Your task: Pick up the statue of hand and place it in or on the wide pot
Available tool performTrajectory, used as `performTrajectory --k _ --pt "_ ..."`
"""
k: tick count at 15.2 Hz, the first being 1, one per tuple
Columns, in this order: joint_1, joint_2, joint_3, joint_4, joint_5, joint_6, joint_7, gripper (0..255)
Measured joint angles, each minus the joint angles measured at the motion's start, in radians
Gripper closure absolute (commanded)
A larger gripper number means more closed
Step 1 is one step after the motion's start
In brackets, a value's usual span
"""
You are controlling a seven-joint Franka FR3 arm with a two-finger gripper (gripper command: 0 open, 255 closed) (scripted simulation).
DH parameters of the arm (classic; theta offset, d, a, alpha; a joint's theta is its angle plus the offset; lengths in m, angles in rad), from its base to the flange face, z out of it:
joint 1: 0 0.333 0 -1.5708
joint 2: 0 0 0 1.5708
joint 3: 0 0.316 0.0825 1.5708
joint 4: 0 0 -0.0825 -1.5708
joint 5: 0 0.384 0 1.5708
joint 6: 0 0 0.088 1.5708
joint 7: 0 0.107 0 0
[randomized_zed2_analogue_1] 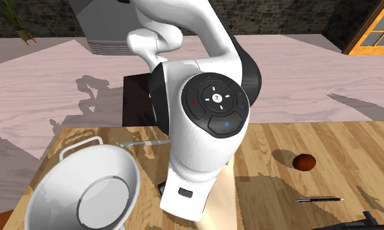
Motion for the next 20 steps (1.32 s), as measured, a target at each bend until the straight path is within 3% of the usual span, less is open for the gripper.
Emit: performTrajectory --k 20 --pt "-0.003 -0.034 -0.001 0.211 0.007 -0.244 -0.032 255"
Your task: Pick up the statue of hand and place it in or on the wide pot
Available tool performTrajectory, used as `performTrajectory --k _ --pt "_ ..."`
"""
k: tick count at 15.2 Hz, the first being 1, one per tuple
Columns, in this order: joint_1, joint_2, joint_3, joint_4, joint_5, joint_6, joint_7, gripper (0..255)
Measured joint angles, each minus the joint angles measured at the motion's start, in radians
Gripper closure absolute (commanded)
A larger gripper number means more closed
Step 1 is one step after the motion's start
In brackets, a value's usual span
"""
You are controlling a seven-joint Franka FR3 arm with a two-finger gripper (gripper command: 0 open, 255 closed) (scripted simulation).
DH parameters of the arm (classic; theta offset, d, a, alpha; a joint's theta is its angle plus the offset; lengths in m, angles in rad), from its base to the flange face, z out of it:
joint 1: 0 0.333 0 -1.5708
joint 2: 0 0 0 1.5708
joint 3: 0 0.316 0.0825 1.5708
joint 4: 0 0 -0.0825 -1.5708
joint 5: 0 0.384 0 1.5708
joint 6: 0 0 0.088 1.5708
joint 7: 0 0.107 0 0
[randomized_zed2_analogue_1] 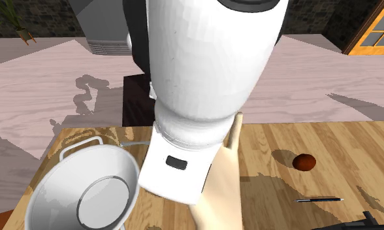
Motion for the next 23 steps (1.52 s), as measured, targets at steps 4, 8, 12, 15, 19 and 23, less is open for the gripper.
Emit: performTrajectory --k 4,8,12,15,19,23 --pt "-0.048 -0.05 -0.024 -0.046 0.002 0.004 -0.07 255" --pt "-0.101 -0.069 -0.053 -0.065 0.003 0.011 -0.151 255" --pt "-0.158 -0.093 -0.086 -0.093 0.004 0.025 -0.239 255" --pt "-0.196 -0.106 -0.109 -0.097 0.005 0.024 -0.299 255" --pt "-0.255 -0.09 -0.144 -0.064 0.008 0.017 -0.393 255" --pt "-0.307 -0.058 -0.172 -0.005 0.016 -0.001 -0.475 255"
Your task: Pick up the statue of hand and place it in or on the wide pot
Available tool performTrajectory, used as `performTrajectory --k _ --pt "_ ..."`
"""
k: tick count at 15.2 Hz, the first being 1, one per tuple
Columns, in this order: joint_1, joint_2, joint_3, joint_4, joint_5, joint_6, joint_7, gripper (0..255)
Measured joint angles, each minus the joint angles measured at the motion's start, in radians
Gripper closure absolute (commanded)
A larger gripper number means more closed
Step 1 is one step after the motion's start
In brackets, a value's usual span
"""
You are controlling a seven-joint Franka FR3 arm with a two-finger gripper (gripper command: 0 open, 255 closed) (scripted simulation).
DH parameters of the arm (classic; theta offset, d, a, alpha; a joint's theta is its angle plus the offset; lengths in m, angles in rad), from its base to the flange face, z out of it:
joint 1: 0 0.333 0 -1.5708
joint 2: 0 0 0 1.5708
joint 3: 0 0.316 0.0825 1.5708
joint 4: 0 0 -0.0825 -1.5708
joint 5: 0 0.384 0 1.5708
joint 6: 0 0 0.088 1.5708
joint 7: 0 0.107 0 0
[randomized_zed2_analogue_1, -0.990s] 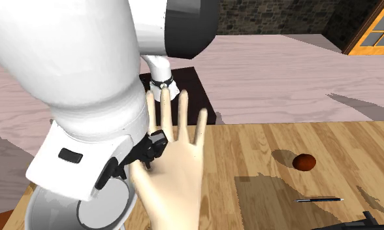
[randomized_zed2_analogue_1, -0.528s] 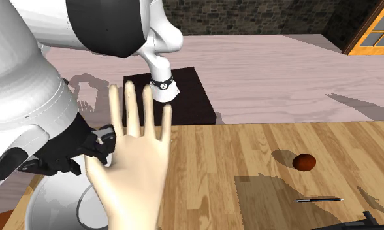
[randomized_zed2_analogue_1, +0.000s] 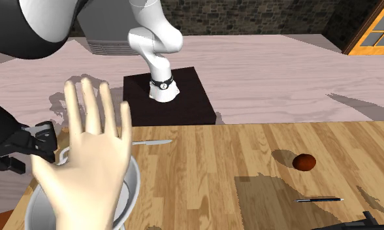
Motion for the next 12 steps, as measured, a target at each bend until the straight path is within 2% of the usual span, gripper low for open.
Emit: performTrajectory --k 12 --pt "-0.014 -0.004 -0.007 -0.149 -0.001 0.148 -0.007 255"
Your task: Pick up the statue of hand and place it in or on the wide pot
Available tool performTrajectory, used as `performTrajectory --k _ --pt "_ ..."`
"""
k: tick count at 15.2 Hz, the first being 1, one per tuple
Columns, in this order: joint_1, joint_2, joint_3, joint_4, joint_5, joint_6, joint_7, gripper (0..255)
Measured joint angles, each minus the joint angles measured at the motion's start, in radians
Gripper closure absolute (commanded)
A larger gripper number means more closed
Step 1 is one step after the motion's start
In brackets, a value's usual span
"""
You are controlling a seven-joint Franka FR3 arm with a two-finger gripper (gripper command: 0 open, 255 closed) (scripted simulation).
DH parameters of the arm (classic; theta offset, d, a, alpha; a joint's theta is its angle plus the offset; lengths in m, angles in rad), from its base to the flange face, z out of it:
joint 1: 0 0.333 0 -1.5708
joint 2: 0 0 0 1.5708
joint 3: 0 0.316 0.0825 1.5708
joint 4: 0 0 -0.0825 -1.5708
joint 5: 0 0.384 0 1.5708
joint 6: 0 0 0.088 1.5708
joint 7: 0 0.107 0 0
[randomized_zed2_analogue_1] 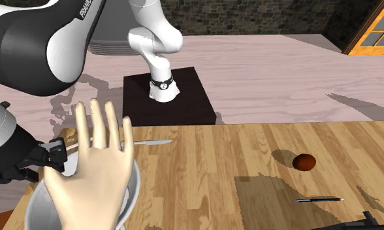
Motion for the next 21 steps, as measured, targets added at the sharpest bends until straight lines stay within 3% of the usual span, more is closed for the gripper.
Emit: performTrajectory --k 8,15,16,21 --pt "0.0 0.014 -0.001 -0.086 -0.002 0.101 0.011 255" --pt "-0.002 0.015 -0.004 -0.095 -0.003 0.115 0.012 255" --pt "-0.002 0.015 -0.004 -0.095 -0.002 0.114 0.011 0" --pt "0.001 0.015 -0.001 -0.098 0.0 0.114 0.011 0"
